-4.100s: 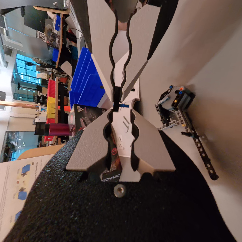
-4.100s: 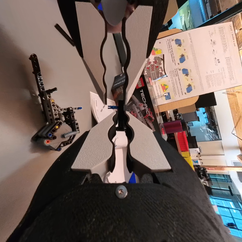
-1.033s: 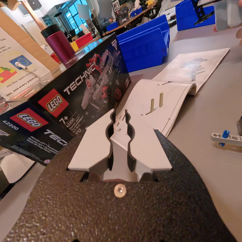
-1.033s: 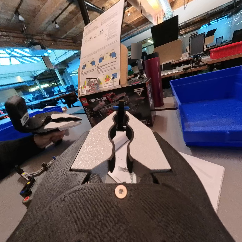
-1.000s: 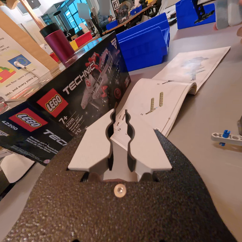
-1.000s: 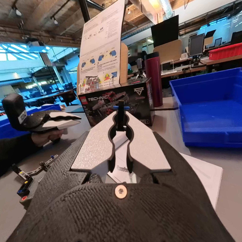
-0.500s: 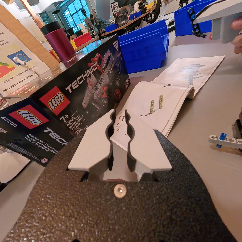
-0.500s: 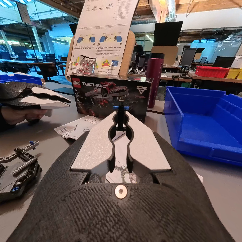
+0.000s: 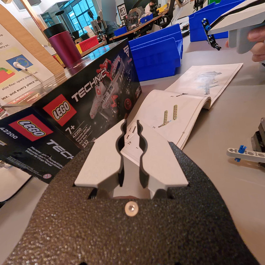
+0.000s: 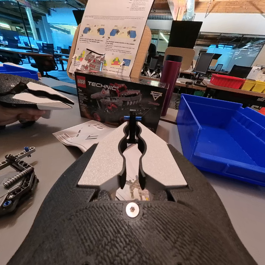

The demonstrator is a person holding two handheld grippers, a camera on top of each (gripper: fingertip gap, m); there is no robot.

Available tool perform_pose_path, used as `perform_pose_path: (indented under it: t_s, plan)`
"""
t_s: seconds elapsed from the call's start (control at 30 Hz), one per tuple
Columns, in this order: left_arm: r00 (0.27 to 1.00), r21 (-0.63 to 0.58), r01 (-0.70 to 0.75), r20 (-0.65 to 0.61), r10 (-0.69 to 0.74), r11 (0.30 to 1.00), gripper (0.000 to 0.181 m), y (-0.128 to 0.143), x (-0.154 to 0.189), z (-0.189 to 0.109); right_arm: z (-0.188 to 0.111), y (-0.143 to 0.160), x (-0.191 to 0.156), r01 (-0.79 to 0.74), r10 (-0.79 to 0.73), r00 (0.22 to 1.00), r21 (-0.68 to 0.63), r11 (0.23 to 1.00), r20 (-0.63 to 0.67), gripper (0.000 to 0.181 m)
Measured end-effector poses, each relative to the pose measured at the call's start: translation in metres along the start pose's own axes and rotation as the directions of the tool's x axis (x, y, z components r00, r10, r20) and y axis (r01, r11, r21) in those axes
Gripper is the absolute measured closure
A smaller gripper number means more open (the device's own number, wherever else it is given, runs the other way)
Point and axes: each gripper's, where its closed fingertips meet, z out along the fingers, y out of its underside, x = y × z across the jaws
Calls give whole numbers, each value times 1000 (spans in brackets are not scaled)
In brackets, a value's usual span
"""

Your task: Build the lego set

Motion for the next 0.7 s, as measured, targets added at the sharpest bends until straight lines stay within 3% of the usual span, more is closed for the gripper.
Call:
perform_pose_path:
  t_s: [0.7]
  plan:
    - [1000, -4, -4, -2, 4, 1000, 170, 0, 1, 0, 0, 0, 1, 46, -46, 999, 1, 999, -19, 176]
